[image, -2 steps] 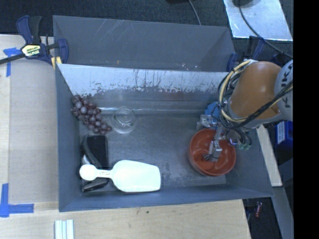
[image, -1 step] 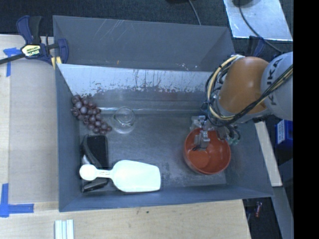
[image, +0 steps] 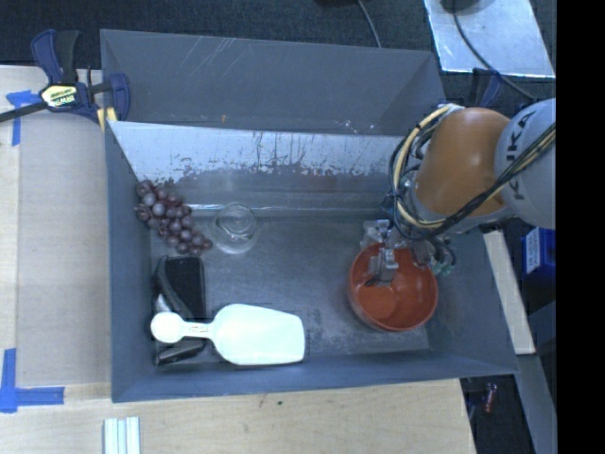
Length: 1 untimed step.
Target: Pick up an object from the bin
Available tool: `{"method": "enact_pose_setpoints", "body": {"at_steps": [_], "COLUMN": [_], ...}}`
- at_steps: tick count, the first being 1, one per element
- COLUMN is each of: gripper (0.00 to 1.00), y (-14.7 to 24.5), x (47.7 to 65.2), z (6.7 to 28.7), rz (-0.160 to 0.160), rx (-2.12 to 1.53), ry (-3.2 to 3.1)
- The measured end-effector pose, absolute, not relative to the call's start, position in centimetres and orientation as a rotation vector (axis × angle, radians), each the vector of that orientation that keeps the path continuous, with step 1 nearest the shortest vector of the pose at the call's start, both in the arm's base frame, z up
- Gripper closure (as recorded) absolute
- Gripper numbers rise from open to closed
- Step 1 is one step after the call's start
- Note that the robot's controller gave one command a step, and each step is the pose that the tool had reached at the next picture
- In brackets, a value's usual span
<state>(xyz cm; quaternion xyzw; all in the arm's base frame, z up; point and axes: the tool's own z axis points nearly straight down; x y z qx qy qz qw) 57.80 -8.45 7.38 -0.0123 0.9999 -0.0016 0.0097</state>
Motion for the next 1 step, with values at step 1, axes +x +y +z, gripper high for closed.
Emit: {"method": "enact_pose_setpoints", "body": {"at_steps": [1], "gripper": [1.00], "y": [-8.43], "x": [57.82], "z": [18.25], "rz": [-0.002], "rx": [-0.026], "ry": [3.127]}}
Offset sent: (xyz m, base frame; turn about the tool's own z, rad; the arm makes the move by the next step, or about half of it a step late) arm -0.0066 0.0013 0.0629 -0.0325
